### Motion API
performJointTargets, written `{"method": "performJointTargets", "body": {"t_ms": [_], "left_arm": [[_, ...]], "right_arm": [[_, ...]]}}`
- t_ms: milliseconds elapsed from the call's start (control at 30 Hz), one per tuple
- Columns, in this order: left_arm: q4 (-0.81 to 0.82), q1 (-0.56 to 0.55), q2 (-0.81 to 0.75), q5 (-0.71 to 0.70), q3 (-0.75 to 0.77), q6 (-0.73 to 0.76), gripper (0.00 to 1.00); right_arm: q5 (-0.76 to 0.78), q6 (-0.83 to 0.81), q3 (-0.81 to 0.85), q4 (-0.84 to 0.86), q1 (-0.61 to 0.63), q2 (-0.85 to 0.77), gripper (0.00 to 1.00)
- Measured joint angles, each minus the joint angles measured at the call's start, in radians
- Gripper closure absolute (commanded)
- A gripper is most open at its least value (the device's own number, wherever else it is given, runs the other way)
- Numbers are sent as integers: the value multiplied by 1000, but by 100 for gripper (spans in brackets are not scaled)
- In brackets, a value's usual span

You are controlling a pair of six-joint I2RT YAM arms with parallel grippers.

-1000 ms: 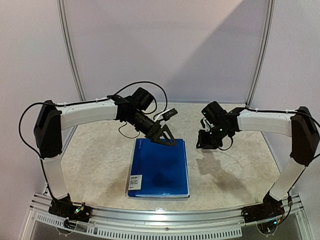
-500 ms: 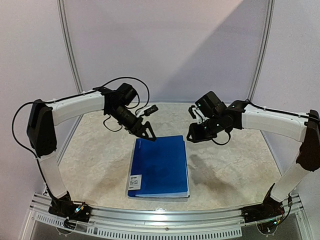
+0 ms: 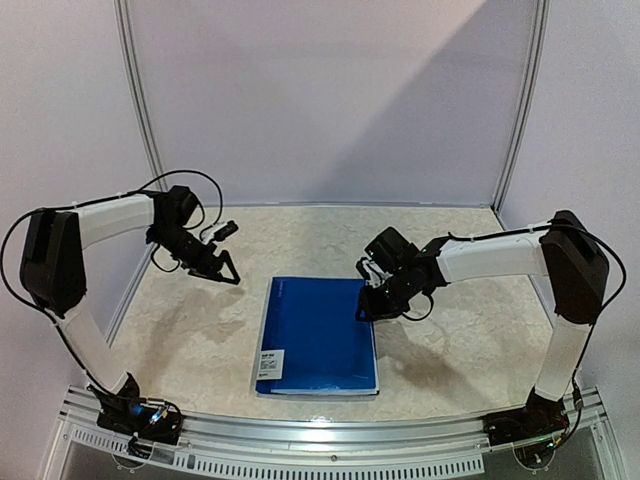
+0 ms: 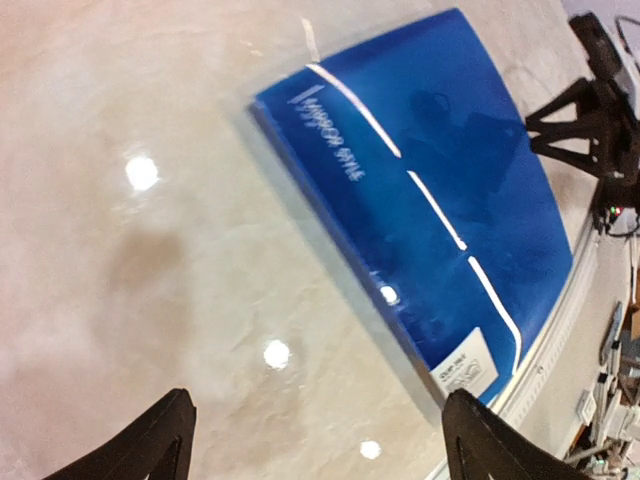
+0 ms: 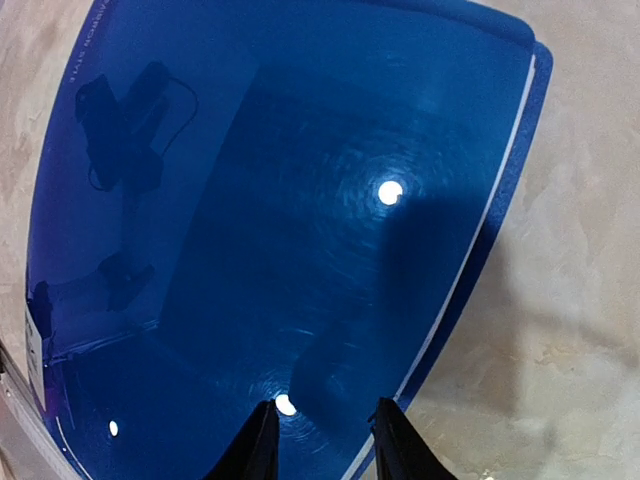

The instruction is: Put the files into the folder

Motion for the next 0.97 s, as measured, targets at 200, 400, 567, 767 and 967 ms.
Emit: {"method": "performJointTargets", "body": {"t_ms": [200,400,567,767,967], "left_arm": [[76,190,-77,-11,-98,18,9],[304,323,-235,-179,-264,-33,5],[610,386,-373,-354,-472,-97,0],[996,385,-576,-462,-776,-156,1],[1215,381,-608,-477,-864,-197,0]], "right_arm": [[77,-9,0,-48,-38,-66,14],[157,-15,-106,-20,-283,-336,1],[259,-26,-264,30,-617,-546,1],[445,-81,-407,68,-691,-751,1],[560,-123,-521,185,-694,-850,1]]}}
